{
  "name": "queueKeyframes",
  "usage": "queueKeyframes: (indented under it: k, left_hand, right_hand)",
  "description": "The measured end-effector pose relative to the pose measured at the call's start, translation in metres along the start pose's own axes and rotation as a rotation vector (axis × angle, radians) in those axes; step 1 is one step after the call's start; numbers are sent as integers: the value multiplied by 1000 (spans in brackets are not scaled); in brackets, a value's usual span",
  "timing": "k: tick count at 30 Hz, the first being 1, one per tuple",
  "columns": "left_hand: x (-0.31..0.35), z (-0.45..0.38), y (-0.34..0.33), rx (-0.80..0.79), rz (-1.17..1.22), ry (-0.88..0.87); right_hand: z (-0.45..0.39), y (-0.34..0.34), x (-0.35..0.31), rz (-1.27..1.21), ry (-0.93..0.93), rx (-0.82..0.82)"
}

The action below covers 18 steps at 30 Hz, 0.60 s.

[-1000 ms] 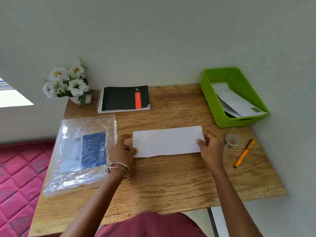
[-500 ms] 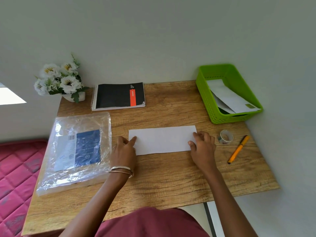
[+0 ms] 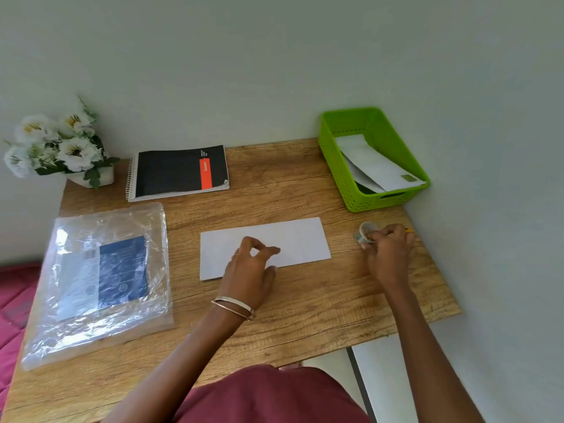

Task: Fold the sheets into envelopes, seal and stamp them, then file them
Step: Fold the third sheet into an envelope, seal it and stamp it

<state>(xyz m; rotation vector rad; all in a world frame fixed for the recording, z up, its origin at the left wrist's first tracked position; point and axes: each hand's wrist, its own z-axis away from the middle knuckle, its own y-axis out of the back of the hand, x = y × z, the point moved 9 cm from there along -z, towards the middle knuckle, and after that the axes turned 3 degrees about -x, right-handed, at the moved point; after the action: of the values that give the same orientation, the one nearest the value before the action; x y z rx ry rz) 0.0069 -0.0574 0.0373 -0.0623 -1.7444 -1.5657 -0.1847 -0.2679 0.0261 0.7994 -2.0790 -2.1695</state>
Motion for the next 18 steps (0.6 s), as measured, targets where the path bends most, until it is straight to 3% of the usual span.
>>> queueKeyframes:
  k: [3, 6, 11, 15, 18]
  left_hand:
    - [10, -1, -5, -26, 50, -28]
    - [19, -2, -1, -49, 163, -33]
    - [29, -4, 21, 0, 498, 86]
    - [32, -1, 27, 16, 829, 207]
    - [31, 6, 34, 40, 914, 225]
  right_hand:
    - [1, 1, -4, -195, 18, 11]
    - [13, 1, -16, -589, 58, -38]
    - [42, 1, -65, -988, 179, -148]
    - [62, 1, -95, -1037, 325, -178]
    - [70, 6, -112, -918, 410, -173]
